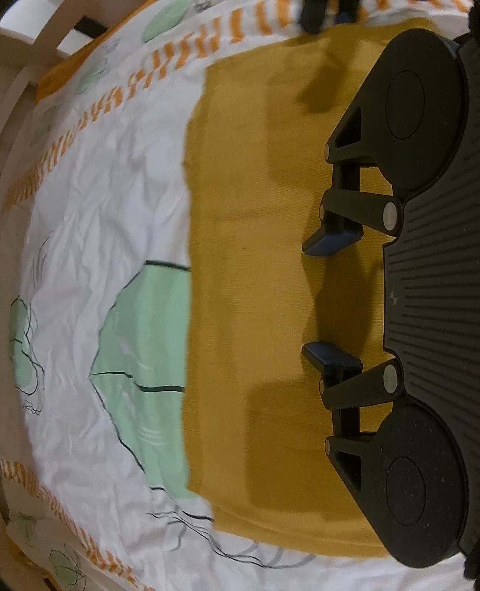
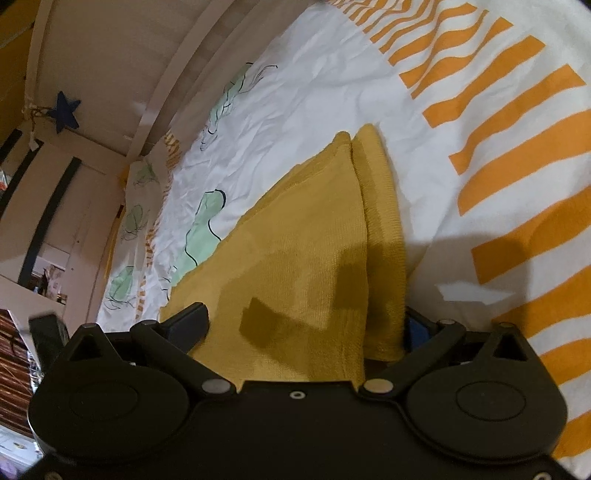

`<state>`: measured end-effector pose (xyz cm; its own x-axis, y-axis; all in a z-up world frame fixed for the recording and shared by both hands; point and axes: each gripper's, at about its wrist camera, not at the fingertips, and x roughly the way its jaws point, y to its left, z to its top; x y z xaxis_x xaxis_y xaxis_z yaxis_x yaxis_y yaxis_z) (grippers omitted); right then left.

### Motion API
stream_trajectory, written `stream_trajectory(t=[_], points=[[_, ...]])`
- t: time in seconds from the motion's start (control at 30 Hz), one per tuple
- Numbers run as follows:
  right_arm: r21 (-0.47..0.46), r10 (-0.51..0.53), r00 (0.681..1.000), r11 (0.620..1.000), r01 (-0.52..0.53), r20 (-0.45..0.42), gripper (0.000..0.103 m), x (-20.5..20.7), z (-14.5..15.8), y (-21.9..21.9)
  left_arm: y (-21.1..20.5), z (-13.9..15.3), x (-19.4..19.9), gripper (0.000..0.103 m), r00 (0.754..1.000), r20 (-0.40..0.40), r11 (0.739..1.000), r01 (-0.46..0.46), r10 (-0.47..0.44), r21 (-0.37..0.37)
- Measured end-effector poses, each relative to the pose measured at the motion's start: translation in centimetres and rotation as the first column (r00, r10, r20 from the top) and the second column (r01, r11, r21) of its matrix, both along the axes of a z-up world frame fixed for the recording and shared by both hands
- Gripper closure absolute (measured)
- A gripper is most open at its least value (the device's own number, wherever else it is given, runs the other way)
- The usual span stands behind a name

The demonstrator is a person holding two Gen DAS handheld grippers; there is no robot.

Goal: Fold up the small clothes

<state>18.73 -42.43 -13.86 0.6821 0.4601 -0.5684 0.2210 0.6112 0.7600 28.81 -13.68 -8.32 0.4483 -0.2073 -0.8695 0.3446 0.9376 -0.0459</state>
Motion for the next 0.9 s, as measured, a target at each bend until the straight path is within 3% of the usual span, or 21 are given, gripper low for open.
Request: stream_trajectory(t=[0.23, 0.43, 0.53, 0.57, 0.6, 0.7, 0.8, 0.9], points=[[0.030, 0.003, 1.000, 1.000, -0.004, 0.013, 0.000, -0.1, -0.2, -0.5, 1.0, -0.4, -4.7, 0.052, 0.998, 0.005, 0.998, 0.064, -0.064, 0.022], [0.016, 0.016, 1.000, 1.000, -0.017, 0.024, 0.000, -0.1, -0.1, -0.3, 4.1, 0.8, -5.7, 0.053, 0.995, -0.059, 0.994, 0.072, -0.077, -0.084], [0.024, 0.004, 1.000, 1.000, -0.004, 0.025, 0.001, -0.1, -0.1, -0.3, 6.4, 2.1, -6.0, 0.053, 0.997, -0.034, 0.992, 0.063, -0.067, -0.108], [0.020, -0.004, 1.000, 1.000, 0.004, 0.029, 0.008, -0.1, 0.0, -0.2, 7.1, 2.5, -5.8, 0.053, 0.998, -0.018, 0.993, 0.057, -0.059, -0.105], [0.008, -0.009, 1.000, 1.000, 0.009, 0.029, 0.026, -0.1, 0.0, -0.1, 7.8, 2.9, -5.7, 0.053, 0.999, -0.004, 0.994, 0.049, -0.050, -0.099], [-0.050, -0.025, 1.000, 0.998, 0.025, 0.001, 0.058, 0.0, 0.0, 0.2, 10.0, 3.9, -4.9, 0.053, 0.999, 0.032, 0.996, 0.023, -0.020, -0.091], [-0.083, -0.049, 0.999, 0.995, 0.049, 0.004, 0.073, -0.2, 0.1, 0.4, 11.6, 4.5, -3.6, 0.053, 0.998, 0.065, 0.996, -0.004, 0.009, -0.084], [-0.171, -0.047, 0.999, 0.984, 0.048, 0.013, 0.077, -0.2, 1.1, 1.5, 13.0, 4.6, -2.2, 0.053, 0.996, 0.082, 0.994, -0.031, 0.040, -0.103]])
